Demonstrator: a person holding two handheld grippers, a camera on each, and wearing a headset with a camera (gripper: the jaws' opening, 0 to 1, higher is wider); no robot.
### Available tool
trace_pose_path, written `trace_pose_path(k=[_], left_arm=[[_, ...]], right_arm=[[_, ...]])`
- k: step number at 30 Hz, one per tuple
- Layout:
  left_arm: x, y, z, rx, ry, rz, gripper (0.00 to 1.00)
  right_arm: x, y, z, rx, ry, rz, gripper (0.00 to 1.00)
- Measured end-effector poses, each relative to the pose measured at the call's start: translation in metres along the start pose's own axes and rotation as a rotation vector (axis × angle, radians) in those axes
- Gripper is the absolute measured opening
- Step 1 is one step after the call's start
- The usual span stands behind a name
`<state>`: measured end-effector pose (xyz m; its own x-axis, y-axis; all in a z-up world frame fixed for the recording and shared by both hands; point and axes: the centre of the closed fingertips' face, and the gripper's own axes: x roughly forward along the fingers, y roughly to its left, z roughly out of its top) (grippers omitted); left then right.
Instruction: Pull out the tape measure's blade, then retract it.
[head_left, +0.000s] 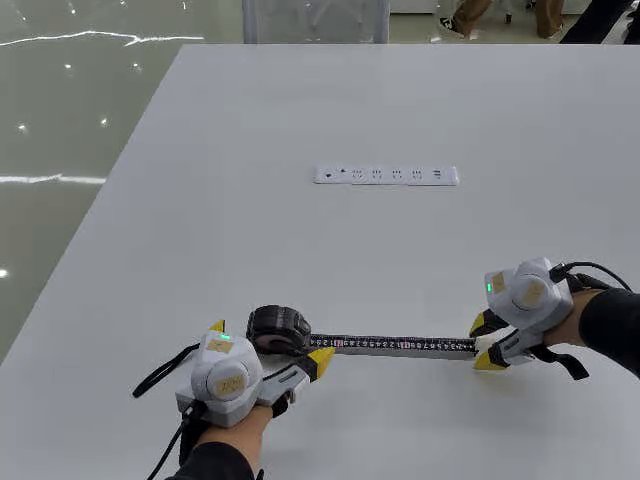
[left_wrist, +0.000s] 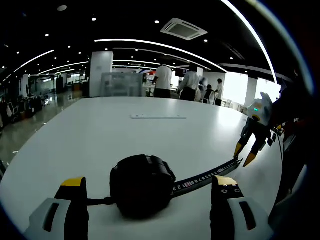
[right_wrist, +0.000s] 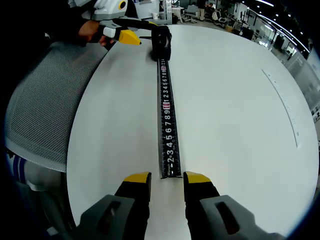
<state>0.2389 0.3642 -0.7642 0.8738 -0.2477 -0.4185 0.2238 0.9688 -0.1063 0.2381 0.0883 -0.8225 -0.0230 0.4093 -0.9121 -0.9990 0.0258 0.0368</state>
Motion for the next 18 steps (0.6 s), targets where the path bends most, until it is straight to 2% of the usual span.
trace_pose_path(k=[4,8,11,16,18], left_arm=[[0.003,0.000,0.003,0.003,-0.004,-0.003,0.99],[0.005,0.000,0.003,-0.009,-0.001,-0.008,0.96],[0.008,0.000,0.001,-0.029,0.017,-0.008,0.92],[0.014,0.001,-0.003,-0.052,0.037,0.002,0.88],[0.018,0.001,-0.004,-0.060,0.041,0.004,0.86]], right_arm=[[0.004,-0.004,-0.001,-0.024,0.016,-0.016,0.15],[0.006,-0.003,0.001,-0.032,0.020,-0.005,0.13],[0.005,-0.003,0.001,-0.048,0.035,-0.005,0.13],[0.007,-0.004,0.002,-0.044,0.107,-0.012,0.12],[0.007,-0.004,0.001,-0.045,0.116,-0.013,0.12]])
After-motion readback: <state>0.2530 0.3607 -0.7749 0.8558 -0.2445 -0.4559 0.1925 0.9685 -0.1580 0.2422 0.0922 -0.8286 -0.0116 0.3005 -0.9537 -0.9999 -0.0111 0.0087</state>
